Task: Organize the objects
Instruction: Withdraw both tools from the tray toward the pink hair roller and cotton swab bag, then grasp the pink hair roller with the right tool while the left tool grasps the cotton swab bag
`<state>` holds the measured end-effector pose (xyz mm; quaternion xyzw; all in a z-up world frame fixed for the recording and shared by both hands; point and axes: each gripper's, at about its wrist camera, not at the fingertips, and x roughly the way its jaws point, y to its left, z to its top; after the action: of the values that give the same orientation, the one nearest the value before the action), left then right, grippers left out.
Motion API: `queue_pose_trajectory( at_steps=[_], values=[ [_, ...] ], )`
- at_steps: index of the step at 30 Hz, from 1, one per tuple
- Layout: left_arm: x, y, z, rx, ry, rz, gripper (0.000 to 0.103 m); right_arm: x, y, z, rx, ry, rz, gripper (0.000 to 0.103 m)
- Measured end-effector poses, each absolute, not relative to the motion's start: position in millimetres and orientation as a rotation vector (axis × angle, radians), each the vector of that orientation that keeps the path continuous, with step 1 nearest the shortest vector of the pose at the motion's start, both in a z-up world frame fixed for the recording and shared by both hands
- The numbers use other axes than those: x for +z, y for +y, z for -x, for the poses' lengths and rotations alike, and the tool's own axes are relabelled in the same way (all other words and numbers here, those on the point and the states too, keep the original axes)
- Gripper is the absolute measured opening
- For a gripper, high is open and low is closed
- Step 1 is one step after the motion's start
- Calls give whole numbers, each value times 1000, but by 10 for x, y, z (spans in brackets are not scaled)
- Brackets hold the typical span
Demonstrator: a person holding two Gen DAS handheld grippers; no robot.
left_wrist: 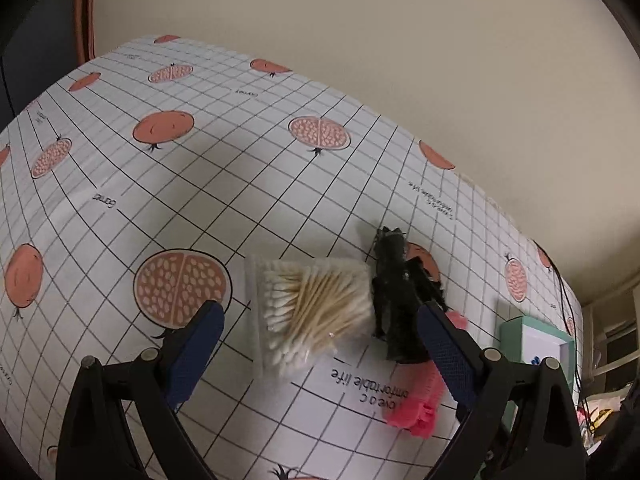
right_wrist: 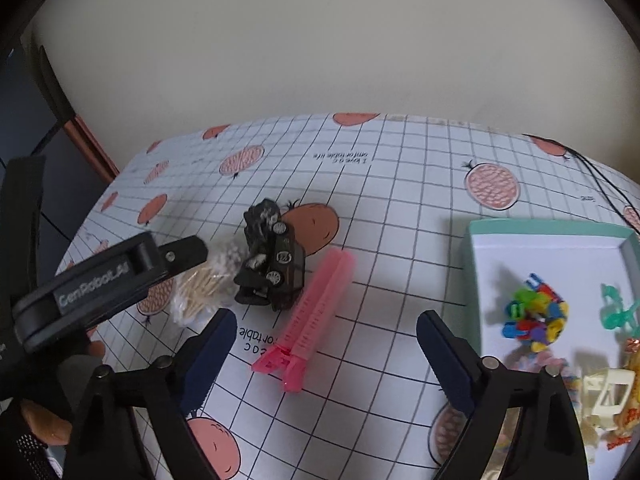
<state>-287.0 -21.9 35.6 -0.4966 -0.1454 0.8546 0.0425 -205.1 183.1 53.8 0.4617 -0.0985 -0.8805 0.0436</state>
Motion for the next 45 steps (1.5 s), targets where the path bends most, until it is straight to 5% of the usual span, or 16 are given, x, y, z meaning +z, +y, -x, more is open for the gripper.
queue_pose_trajectory(
  at_steps=[16,22,33,45],
  values=[
    [63,-208,3052,2630,-401,1544,97,219,1673,2114,-2645,-231,-1485,83],
    [56,-219,3050,2639,-376,1546,85,198,1681,2120,-2638,-235,-1478,72],
    [80,-182,3013,2661,-272,1550,72,220,1740,2098,-2624,-245,-1485,38],
    [90,-230,3018,2651,-268,1586,69,239,1783,2074,-2603,-271,-1493,29]
  ],
)
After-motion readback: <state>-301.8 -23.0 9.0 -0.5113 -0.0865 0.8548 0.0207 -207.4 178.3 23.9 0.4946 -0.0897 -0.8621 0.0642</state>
